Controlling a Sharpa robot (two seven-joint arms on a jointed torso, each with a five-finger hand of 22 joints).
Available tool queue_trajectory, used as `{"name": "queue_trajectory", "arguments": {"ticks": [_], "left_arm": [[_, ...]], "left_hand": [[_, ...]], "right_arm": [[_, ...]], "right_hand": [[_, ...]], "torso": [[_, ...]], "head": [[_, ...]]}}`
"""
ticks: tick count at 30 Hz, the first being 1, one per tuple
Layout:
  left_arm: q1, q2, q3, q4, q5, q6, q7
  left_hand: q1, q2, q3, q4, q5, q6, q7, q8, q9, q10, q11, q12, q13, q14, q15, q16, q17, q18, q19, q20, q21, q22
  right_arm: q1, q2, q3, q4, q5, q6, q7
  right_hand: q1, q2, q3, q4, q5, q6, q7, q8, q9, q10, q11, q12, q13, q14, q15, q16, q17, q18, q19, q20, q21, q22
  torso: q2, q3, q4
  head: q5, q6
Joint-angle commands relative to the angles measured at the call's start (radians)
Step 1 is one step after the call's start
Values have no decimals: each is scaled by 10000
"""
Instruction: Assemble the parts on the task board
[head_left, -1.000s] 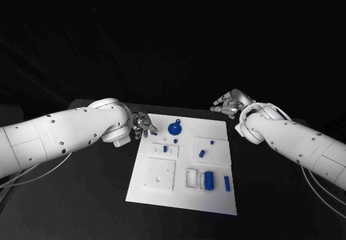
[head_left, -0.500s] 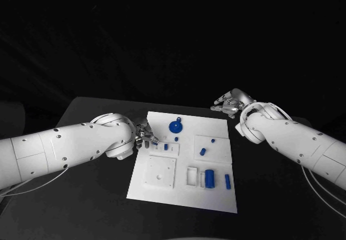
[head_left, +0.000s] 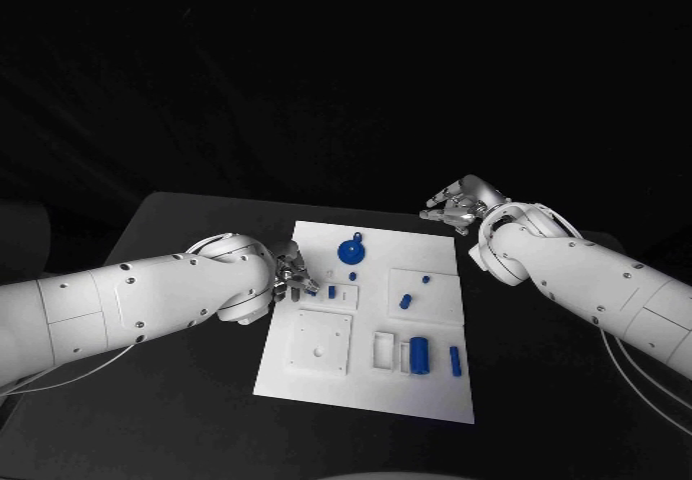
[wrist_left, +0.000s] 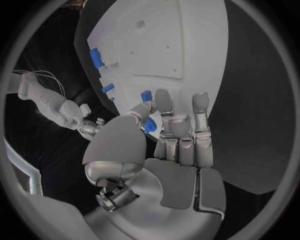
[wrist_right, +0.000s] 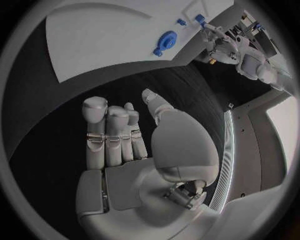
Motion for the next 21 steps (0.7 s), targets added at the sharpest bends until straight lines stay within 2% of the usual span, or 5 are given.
{"name": "queue_trajectory", "arguments": {"ticks": [1,21], "left_arm": [[-15,56,-7,-29,-236,-86,49],[-37,177,-33,-181,-589,346,-19]], "left_hand": [[76,47,281,-238,63,810,-728,46,2393,485,-77,27,-9,58,2,41,9,60,42,-4,40,194],[45,63,321,-272,55,817,-722,1,2430,484,-72,34,-27,56,6,14,13,70,29,4,62,191]], "right_arm": [[-7,13,4,5,-18,83,107],[-7,4,4,17,-18,107,90]], "right_hand": [[-14,38,-55,-6,53,-61,-11,-27,-11,-42,2,-36,-7,-3,59,-35,-9,81,556,62,-21,671],[-22,46,-50,-13,52,-66,-10,-28,-13,-53,1,-49,-46,2,56,-52,-28,82,560,56,-43,650]], "torso": [[2,-2,-8],[0,-7,1]], "head": [[-7,-9],[-26,-32]]}}
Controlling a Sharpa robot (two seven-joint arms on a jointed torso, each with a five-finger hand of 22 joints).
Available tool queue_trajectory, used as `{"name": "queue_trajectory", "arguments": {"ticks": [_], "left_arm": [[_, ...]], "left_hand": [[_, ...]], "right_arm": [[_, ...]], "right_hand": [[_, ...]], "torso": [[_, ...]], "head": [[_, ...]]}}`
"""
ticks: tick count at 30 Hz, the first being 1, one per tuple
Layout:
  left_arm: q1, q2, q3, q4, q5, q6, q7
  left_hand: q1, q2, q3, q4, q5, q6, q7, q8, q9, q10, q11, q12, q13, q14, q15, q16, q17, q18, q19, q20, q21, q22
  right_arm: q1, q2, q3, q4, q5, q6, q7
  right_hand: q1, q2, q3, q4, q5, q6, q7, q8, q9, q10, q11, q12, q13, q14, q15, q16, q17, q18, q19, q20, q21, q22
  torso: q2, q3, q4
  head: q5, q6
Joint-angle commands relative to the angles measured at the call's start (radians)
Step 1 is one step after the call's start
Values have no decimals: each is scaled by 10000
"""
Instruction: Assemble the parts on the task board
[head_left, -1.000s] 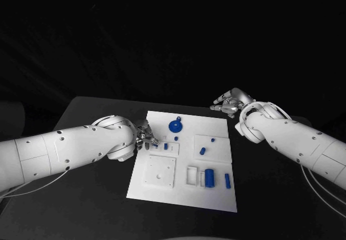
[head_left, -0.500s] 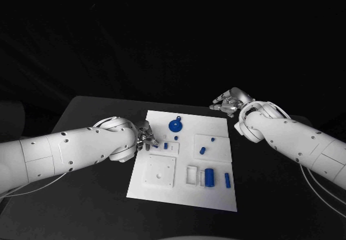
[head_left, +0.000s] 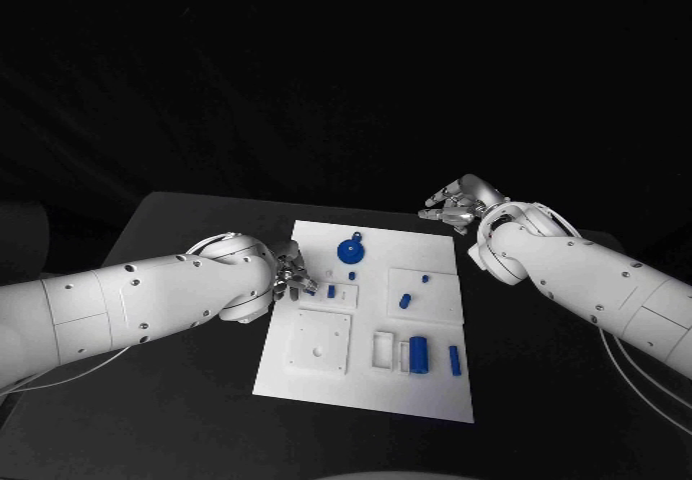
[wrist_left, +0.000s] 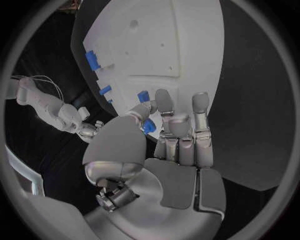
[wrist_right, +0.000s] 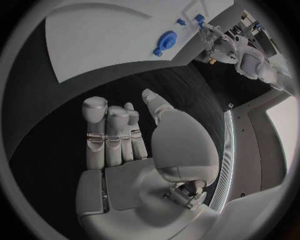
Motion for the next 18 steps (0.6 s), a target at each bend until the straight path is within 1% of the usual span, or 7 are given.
{"name": "queue_trajectory", "arguments": {"ticks": [1,18], "left_arm": [[-3,35,-5,6,-200,302,-24],[-56,52,-18,-23,-202,709,-154]], "left_hand": [[32,67,329,-278,0,814,-716,3,2219,484,-67,24,-23,49,7,-5,-16,73,18,7,64,192],[17,100,333,-302,-25,812,-710,-20,2225,485,-61,9,-32,38,9,-30,-36,74,9,9,67,191]], "right_arm": [[-6,1,4,15,-23,108,85],[-6,-20,4,28,-26,136,58]], "right_hand": [[7,62,-31,-32,29,-61,-6,-25,-11,-47,-1,-35,-10,2,55,-52,-6,85,561,56,-50,642],[26,71,15,-89,32,-60,-4,-27,-14,-59,-2,-39,-24,1,54,-53,-6,87,559,55,-51,637]], "torso": [[1,-5,-4],[0,-1,5]], "head": [[-1,-20],[-20,-78]]}}
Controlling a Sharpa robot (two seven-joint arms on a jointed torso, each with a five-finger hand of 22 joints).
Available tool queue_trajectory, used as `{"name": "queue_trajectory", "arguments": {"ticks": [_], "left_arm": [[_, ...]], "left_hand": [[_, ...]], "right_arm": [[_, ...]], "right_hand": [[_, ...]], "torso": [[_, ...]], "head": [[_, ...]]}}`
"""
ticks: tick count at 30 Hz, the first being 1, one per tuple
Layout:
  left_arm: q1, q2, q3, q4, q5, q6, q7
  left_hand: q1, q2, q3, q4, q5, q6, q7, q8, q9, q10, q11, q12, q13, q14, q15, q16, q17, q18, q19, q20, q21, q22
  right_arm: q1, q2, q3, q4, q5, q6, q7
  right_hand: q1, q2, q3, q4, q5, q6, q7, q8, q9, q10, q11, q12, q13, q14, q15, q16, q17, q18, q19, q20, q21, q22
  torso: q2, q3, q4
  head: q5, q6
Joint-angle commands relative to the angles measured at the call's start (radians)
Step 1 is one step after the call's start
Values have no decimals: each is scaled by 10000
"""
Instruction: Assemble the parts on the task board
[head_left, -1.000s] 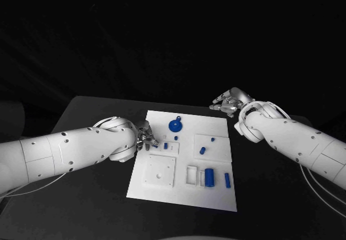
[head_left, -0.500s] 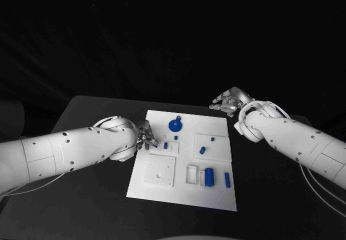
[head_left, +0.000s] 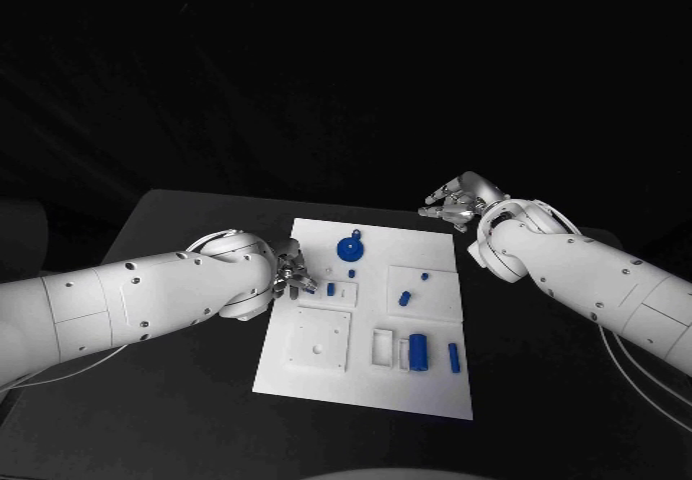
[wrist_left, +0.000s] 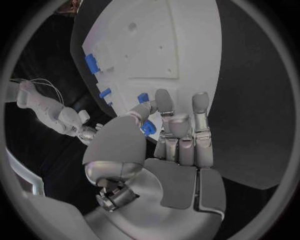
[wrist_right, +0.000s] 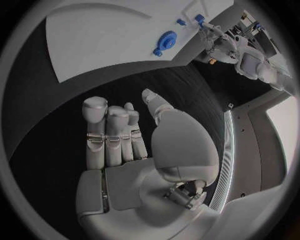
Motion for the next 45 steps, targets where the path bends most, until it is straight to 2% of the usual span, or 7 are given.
{"name": "queue_trajectory", "arguments": {"ticks": [1,10,13,18,31,37,45], "left_arm": [[-56,18,-34,-6,-10,437,-126],[-78,46,-36,-56,25,492,-132],[-97,60,-37,-70,75,516,-117],[-119,89,-37,-108,111,514,-96],[-194,311,-34,-321,88,520,-43],[-221,400,-33,-394,56,555,-37],[-243,438,-33,-435,6,675,-56]], "left_hand": [[10,108,335,-304,-27,813,-707,41,1445,485,-58,4,-18,35,7,-36,-23,73,5,10,65,193],[5,135,333,-338,-75,827,-704,8,1420,485,-54,4,-15,36,7,-39,-15,73,1,10,70,194],[-25,148,308,-325,-89,912,-731,47,1444,486,-59,23,-6,40,5,-29,10,70,-2,12,71,194],[-71,159,269,-290,-151,938,-761,116,1670,486,-66,49,7,42,-4,-20,41,57,-1,5,73,191],[-51,138,218,-157,-230,972,-806,166,2155,482,-99,100,19,80,-20,21,156,44,22,-7,72,191],[-29,126,196,-117,-276,1015,-831,203,2356,483,-102,140,39,81,-11,77,282,45,10,10,72,194],[-13,98,164,-83,-283,1084,-862,226,2618,483,-118,221,82,108,-3,167,491,71,1,41,95,197]], "right_arm": [[-6,-5,3,17,-29,126,58],[-6,-8,3,19,-30,126,57],[-6,-8,3,20,-31,141,59],[-6,-7,3,19,-39,154,57],[-6,14,3,27,-43,171,61],[-6,19,3,26,-43,199,56],[-6,11,3,30,-43,211,49]], "right_hand": [[26,71,-15,-60,32,-65,2,-27,-14,-59,-2,-39,-15,2,54,-53,-6,86,559,55,-51,637],[26,71,-15,-60,32,-65,2,-27,-14,-59,-2,-39,-15,2,54,-53,-6,86,559,55,-51,637],[14,70,5,-89,37,-58,-1,-25,-14,-62,-3,-41,-24,2,54,-53,-5,83,560,57,-41,634],[34,64,26,-129,137,-40,-4,-27,-13,-89,-7,-87,-61,-3,51,-72,-21,81,556,55,-63,627],[-20,58,71,-185,364,-45,-3,-26,-18,-106,-13,-170,-139,-1,47,-88,-32,75,556,49,-84,616],[-47,58,83,-195,455,-49,-2,-28,-20,-109,-15,-199,-170,0,45,-87,-29,68,558,47,-72,616],[-61,54,98,-210,583,-46,-3,-27,-21,-113,-20,-221,-196,0,43,-91,-32,66,557,44,-75,614]], "torso": [[-1,2,4],[-1,2,3],[-1,1,-1],[-2,-4,-2],[5,1,-16],[5,12,-8],[-3,4,0]], "head": [[-7,-5],[-10,-11],[-7,-60],[-23,-94],[-43,-92],[-9,-99],[-30,-118]]}}
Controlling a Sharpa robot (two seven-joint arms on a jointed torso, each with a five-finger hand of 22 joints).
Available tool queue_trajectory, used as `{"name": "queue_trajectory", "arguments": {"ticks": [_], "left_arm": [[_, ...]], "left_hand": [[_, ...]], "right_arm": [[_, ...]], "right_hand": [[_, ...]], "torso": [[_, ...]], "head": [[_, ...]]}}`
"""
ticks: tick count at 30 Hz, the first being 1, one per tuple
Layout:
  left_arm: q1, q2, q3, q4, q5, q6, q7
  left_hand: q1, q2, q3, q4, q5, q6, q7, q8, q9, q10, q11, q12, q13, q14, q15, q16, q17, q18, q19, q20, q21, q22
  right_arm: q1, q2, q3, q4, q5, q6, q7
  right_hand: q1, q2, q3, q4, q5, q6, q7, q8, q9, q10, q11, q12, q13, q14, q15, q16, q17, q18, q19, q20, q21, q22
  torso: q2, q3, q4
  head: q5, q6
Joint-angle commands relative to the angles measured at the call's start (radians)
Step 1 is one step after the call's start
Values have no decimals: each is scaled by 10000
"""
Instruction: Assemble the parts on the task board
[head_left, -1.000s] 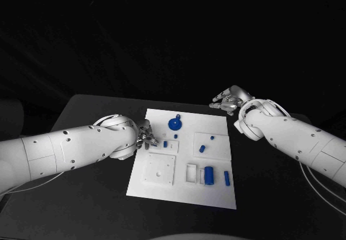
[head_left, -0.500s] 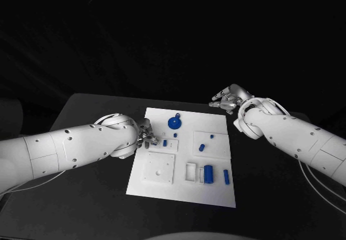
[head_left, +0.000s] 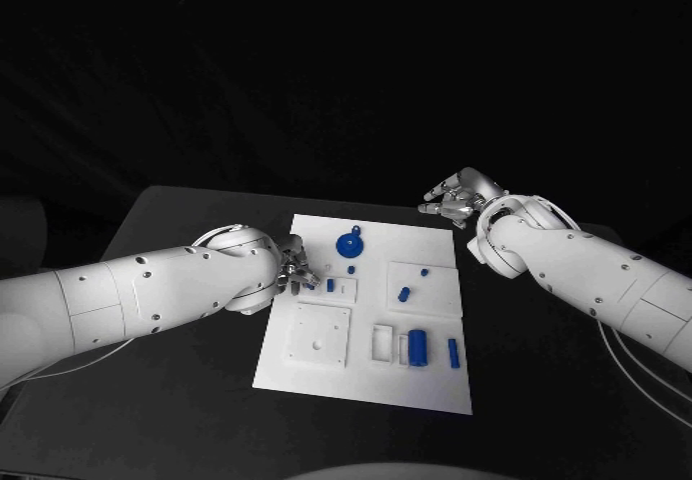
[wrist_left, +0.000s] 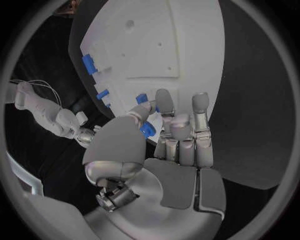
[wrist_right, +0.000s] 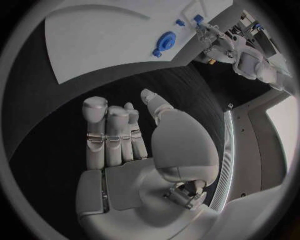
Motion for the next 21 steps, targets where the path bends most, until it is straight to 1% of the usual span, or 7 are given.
{"name": "queue_trajectory", "arguments": {"ticks": [1,11,16,19,21], "left_arm": [[-151,70,-82,11,68,492,-32],[-155,44,-82,38,63,635,-47],[-156,32,-83,48,62,674,-48],[-156,28,-83,44,60,677,-47],[-156,26,-84,40,59,663,-40]], "left_hand": [[67,18,140,-107,-49,990,-953,-1,517,407,-125,35,17,16,-50,50,13,72,0,41,56,192],[73,-4,127,-94,-84,995,-950,-47,552,406,-118,27,12,0,-44,39,15,80,-16,50,60,189],[94,-57,47,-60,-133,1032,-951,-109,521,407,-112,10,1,-15,-41,10,-17,81,-27,59,55,188],[99,-121,-26,-15,-165,1042,-959,-145,501,410,-105,0,-6,-28,-42,-20,-52,76,-38,64,42,182],[18,-208,-110,48,-175,1046,-968,-157,501,407,-113,4,-7,-24,-42,-27,-62,71,-27,61,43,184]], "right_arm": [[-5,-4,4,21,-42,145,54],[-5,-20,4,27,-42,141,54],[-5,-29,4,31,-42,133,56],[-5,-33,4,39,-42,123,58],[-5,-35,4,47,-42,118,60]], "right_hand": [[-63,49,-4,-54,53,-49,0,-27,-14,-75,17,-28,-11,0,42,-56,-9,64,559,42,-19,617],[-77,49,0,-57,74,-48,0,-27,-14,-76,17,-26,-14,0,42,-54,-6,64,559,42,-17,616],[-77,49,0,-57,74,-48,0,-27,-14,-76,17,-26,-14,0,42,-54,-6,64,559,42,-17,616],[-90,50,-2,-55,85,-53,1,-30,-15,-71,17,-19,-12,1,41,-49,0,64,559,41,-24,614],[-90,50,-2,-55,85,-53,1,-30,-15,-71,17,-19,-12,1,41,-49,0,64,559,41,-24,614]], "torso": [[-5,-6,5],[-2,-13,12],[-5,-13,12],[-5,-13,15],[-5,-12,13]], "head": [[-11,-3],[-31,-21],[-37,-33],[-37,-35],[-37,-30]]}}
